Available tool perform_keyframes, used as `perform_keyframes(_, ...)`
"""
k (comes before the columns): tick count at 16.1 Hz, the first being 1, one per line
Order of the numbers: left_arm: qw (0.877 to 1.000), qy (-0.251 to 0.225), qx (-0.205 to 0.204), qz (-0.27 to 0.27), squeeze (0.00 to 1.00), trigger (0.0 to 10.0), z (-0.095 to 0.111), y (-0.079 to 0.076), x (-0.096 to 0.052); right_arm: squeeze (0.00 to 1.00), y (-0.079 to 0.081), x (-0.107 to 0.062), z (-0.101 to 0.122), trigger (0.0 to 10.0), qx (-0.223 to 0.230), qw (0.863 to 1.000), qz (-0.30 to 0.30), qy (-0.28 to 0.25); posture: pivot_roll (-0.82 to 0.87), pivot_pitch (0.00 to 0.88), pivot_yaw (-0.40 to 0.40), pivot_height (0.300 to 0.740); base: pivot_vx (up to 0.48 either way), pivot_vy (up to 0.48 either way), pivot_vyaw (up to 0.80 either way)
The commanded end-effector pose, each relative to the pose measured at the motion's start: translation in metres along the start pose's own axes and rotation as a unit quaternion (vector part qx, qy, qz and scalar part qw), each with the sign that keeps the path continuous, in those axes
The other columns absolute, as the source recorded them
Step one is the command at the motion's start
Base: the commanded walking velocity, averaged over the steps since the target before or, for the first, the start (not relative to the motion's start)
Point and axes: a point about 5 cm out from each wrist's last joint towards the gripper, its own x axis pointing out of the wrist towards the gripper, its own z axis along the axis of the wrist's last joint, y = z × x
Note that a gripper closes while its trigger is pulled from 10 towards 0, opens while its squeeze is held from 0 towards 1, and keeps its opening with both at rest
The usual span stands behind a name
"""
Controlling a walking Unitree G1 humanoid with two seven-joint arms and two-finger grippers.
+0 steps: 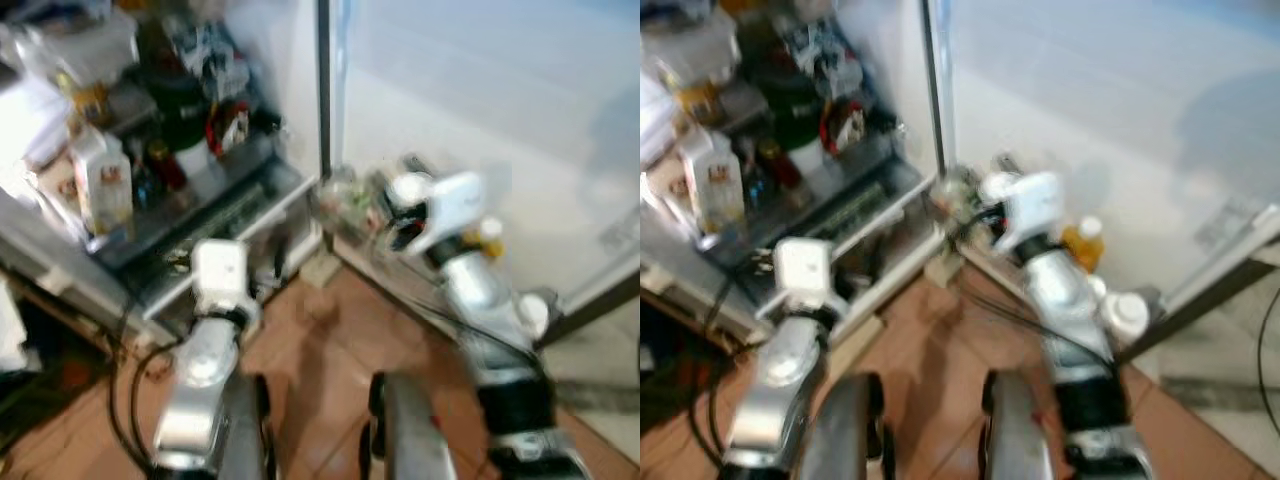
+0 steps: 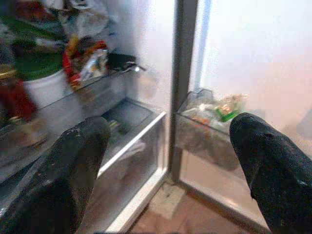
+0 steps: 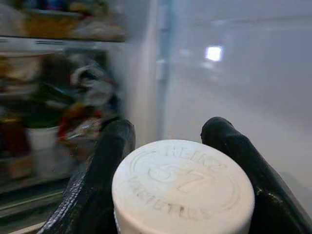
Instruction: Restocking fridge
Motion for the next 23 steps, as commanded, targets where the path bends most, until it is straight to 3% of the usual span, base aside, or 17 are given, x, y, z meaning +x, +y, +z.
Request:
perform_keyframes(1,1.000,0.008,0.005,0.016,0.00,10.0,-0.003,0.007,-0.005,0.00,0.007,0.008,0.010,10.0,0.000,1.000,0.010,-0.027,0.04,0.155,0.026,0.623,0.000,0.000,0.00)
perform_keyframes(7,0.999,0.043,-0.013,0.009,0.00,10.0,-0.012,-0.001,-0.031,0.00,-0.018,0.016,-0.018,10.0,-0.016,0.997,-0.064,0.027,0.09,0.244,0.005,0.623,0.000,0.000,0.00)
perform_keyframes(12,0.998,0.061,-0.013,0.006,0.00,10.0,-0.005,-0.003,-0.063,0.00,-0.036,0.036,-0.016,10.0,-0.061,0.992,-0.107,0.023,0.15,0.351,0.018,0.623,0.000,0.000,0.00)
perform_keyframes(18,0.997,0.079,-0.009,0.012,0.00,10.0,0.012,-0.001,-0.088,0.00,-0.050,0.032,-0.039,10.0,-0.105,0.978,-0.171,0.064,0.26,0.438,0.044,0.623,0.000,0.000,0.00)
perform_keyframes(21,0.996,0.088,-0.005,0.014,0.00,10.0,0.014,0.001,-0.093,0.00,-0.064,0.015,-0.057,10.0,-0.143,0.955,-0.232,0.119,0.26,0.451,0.054,0.623,0.000,0.000,0.00)
perform_keyframes(23,0.996,0.091,-0.005,0.012,0.00,10.0,0.015,0.001,-0.091,0.00,-0.071,0.004,-0.066,10.0,-0.142,0.943,-0.262,0.145,0.26,0.456,0.058,0.623,0.000,0.000,0.00)
